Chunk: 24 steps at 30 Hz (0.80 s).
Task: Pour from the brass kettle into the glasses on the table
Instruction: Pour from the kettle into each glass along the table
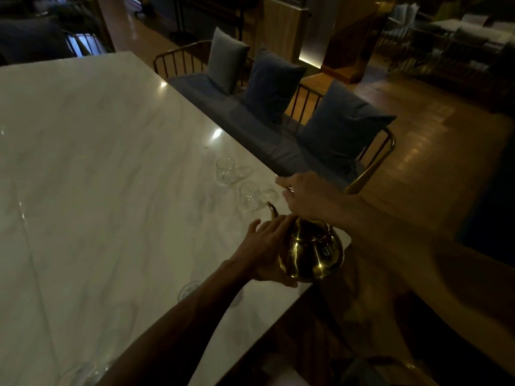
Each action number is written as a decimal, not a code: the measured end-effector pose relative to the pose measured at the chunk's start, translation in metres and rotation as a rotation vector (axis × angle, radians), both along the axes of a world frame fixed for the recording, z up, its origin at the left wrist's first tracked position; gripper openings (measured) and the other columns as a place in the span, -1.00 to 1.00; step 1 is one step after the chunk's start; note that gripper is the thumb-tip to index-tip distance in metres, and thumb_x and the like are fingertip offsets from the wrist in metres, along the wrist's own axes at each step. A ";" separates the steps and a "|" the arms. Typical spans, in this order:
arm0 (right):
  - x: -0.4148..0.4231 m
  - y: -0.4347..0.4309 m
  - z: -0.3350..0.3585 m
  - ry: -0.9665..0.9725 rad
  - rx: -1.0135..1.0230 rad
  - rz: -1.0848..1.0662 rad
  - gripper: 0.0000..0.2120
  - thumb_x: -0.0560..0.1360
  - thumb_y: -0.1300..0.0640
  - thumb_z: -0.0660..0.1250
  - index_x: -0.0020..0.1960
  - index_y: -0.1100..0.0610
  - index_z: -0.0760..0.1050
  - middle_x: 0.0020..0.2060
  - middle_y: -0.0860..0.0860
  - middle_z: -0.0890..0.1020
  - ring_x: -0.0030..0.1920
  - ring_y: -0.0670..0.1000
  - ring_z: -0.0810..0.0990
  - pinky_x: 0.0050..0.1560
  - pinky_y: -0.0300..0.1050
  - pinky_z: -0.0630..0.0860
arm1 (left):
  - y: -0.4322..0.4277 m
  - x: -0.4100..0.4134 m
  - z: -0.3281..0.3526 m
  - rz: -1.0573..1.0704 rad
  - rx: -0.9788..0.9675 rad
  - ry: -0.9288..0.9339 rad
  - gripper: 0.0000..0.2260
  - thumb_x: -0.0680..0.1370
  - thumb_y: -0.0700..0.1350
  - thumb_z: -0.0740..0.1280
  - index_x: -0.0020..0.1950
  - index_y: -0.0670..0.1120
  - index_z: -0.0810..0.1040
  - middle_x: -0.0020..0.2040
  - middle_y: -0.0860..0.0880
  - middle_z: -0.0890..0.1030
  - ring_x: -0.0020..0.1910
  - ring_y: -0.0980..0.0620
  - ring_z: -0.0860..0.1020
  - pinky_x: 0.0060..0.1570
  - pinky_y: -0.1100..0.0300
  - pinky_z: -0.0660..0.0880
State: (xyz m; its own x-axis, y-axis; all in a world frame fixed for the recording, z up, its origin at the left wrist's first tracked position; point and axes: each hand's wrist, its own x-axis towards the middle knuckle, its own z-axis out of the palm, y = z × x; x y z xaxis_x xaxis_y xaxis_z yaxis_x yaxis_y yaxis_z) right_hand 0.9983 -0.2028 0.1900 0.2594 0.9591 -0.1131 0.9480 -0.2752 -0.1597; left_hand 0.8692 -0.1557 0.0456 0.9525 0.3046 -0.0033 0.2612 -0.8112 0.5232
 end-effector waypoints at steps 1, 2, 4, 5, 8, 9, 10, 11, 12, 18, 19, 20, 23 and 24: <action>0.005 0.008 0.002 0.002 0.012 -0.003 -0.58 0.65 0.11 0.17 0.51 0.05 0.33 0.29 0.14 0.57 0.12 0.07 0.63 0.13 -0.03 0.59 | 0.006 0.005 0.002 0.018 0.000 -0.008 0.26 0.27 0.35 0.60 0.70 0.01 -0.12 0.69 -0.09 0.11 0.64 -0.18 0.17 0.59 -0.27 -0.02; 0.010 0.016 0.003 -0.001 0.027 -0.002 -0.58 0.64 0.13 0.19 0.50 0.06 0.35 0.28 0.15 0.57 0.12 0.08 0.63 0.13 -0.04 0.59 | 0.013 0.010 0.002 0.037 -0.002 -0.021 0.26 0.27 0.34 0.60 0.70 0.02 -0.13 0.69 -0.09 0.12 0.63 -0.19 0.18 0.59 -0.28 0.00; 0.022 0.034 0.000 -0.013 0.068 0.023 -0.63 0.62 0.17 0.22 0.42 0.15 0.44 0.20 0.17 0.61 0.09 0.11 0.63 0.12 -0.01 0.60 | 0.025 0.021 0.001 0.075 -0.004 -0.054 0.27 0.25 0.36 0.60 0.69 0.03 -0.12 0.68 -0.09 0.15 0.62 -0.19 0.22 0.58 -0.29 0.05; 0.028 0.042 -0.002 -0.015 0.088 0.040 -0.67 0.61 0.19 0.24 0.36 0.19 0.47 0.14 0.18 0.63 0.06 0.11 0.64 0.11 0.01 0.61 | 0.030 0.027 0.001 0.094 -0.005 -0.068 0.27 0.25 0.36 0.60 0.69 0.03 -0.12 0.67 -0.08 0.17 0.60 -0.19 0.24 0.58 -0.28 0.06; 0.046 0.065 -0.006 -0.009 0.133 0.083 -0.76 0.58 0.21 0.29 0.23 0.22 0.52 -0.01 0.15 0.65 -0.05 0.09 0.65 0.00 -0.04 0.63 | 0.042 0.045 0.000 0.158 -0.036 -0.091 0.27 0.24 0.38 0.59 0.69 0.06 -0.13 0.66 -0.04 0.20 0.58 -0.15 0.28 0.59 -0.22 0.06; 0.052 0.072 -0.006 -0.020 0.145 0.096 -0.79 0.56 0.21 0.31 0.18 0.22 0.52 -0.04 0.15 0.65 -0.07 0.10 0.65 -0.04 -0.04 0.62 | 0.045 0.051 0.000 0.177 -0.056 -0.104 0.26 0.24 0.37 0.60 0.68 0.08 -0.14 0.66 -0.03 0.21 0.58 -0.14 0.29 0.59 -0.20 0.06; 0.059 0.079 -0.007 -0.039 0.158 0.115 -0.82 0.55 0.21 0.33 0.14 0.22 0.53 -0.06 0.15 0.65 -0.07 0.12 0.64 -0.06 -0.02 0.62 | 0.048 0.058 -0.001 0.192 -0.074 -0.125 0.25 0.24 0.37 0.60 0.66 0.11 -0.14 0.65 -0.01 0.24 0.56 -0.12 0.30 0.58 -0.17 0.05; 0.066 0.087 -0.008 -0.060 0.166 0.140 -0.84 0.54 0.20 0.34 0.11 0.21 0.53 -0.06 0.15 0.65 -0.07 0.13 0.64 -0.07 -0.01 0.61 | 0.051 0.064 -0.002 0.204 -0.089 -0.147 0.23 0.23 0.36 0.61 0.65 0.15 -0.13 0.63 0.00 0.27 0.55 -0.11 0.32 0.57 -0.15 0.06; 0.073 0.094 -0.010 -0.075 0.167 0.172 -0.84 0.54 0.19 0.34 0.09 0.20 0.54 -0.06 0.15 0.65 -0.07 0.12 0.64 -0.08 -0.02 0.60 | 0.055 0.071 -0.004 0.216 -0.102 -0.163 0.21 0.23 0.37 0.60 0.63 0.17 -0.11 0.62 0.01 0.29 0.54 -0.10 0.34 0.57 -0.16 0.07; 0.107 0.130 -0.026 -0.113 0.053 0.412 -0.78 0.63 0.18 0.22 0.22 0.19 0.54 0.02 0.16 0.63 -0.08 0.05 0.62 -0.08 -0.09 0.58 | 0.070 0.101 -0.026 0.337 -0.143 -0.245 0.17 0.20 0.52 0.42 0.63 0.11 -0.04 0.55 -0.01 0.41 0.45 -0.09 0.45 0.45 -0.27 0.30; 0.111 0.135 -0.029 -0.127 0.029 0.442 -0.77 0.64 0.18 0.20 0.24 0.18 0.53 0.02 0.15 0.63 -0.12 0.02 0.59 -0.13 -0.14 0.52 | 0.071 0.104 -0.030 0.352 -0.150 -0.260 0.16 0.20 0.52 0.42 0.63 0.11 -0.03 0.54 -0.01 0.42 0.45 -0.09 0.46 0.43 -0.27 0.32; 0.114 0.139 -0.031 -0.142 0.010 0.471 -0.75 0.64 0.18 0.18 0.26 0.17 0.52 0.01 0.15 0.61 -0.15 0.00 0.55 -0.16 -0.17 0.47 | 0.072 0.106 -0.033 0.367 -0.154 -0.273 0.16 0.20 0.52 0.43 0.63 0.11 -0.03 0.54 -0.01 0.43 0.44 -0.09 0.47 0.41 -0.26 0.35; 0.118 0.152 -0.036 -0.176 -0.029 0.540 -0.70 0.65 0.19 0.14 0.34 0.15 0.48 0.01 0.15 0.58 -0.19 0.00 0.50 -0.20 -0.18 0.40 | 0.075 0.112 -0.040 0.411 -0.162 -0.275 0.20 0.20 0.52 0.45 0.64 0.05 -0.01 0.53 0.00 0.44 0.43 -0.06 0.48 0.39 -0.23 0.39; 0.119 0.157 -0.037 -0.182 -0.043 0.559 -0.69 0.66 0.19 0.14 0.36 0.15 0.47 0.02 0.15 0.57 -0.20 -0.01 0.48 -0.21 -0.18 0.39 | 0.076 0.115 -0.040 0.425 -0.173 -0.264 0.21 0.20 0.52 0.46 0.65 0.02 0.00 0.53 0.01 0.43 0.44 -0.05 0.47 0.39 -0.22 0.38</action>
State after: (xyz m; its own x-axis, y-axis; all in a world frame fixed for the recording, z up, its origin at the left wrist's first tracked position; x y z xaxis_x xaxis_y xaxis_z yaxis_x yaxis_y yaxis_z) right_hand 1.1169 -0.0458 0.1529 -0.2658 0.9513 -0.1561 0.9621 0.2720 0.0193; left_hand 0.9842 -0.0793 0.0055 0.7203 0.6803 0.1354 0.3899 -0.5584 0.7322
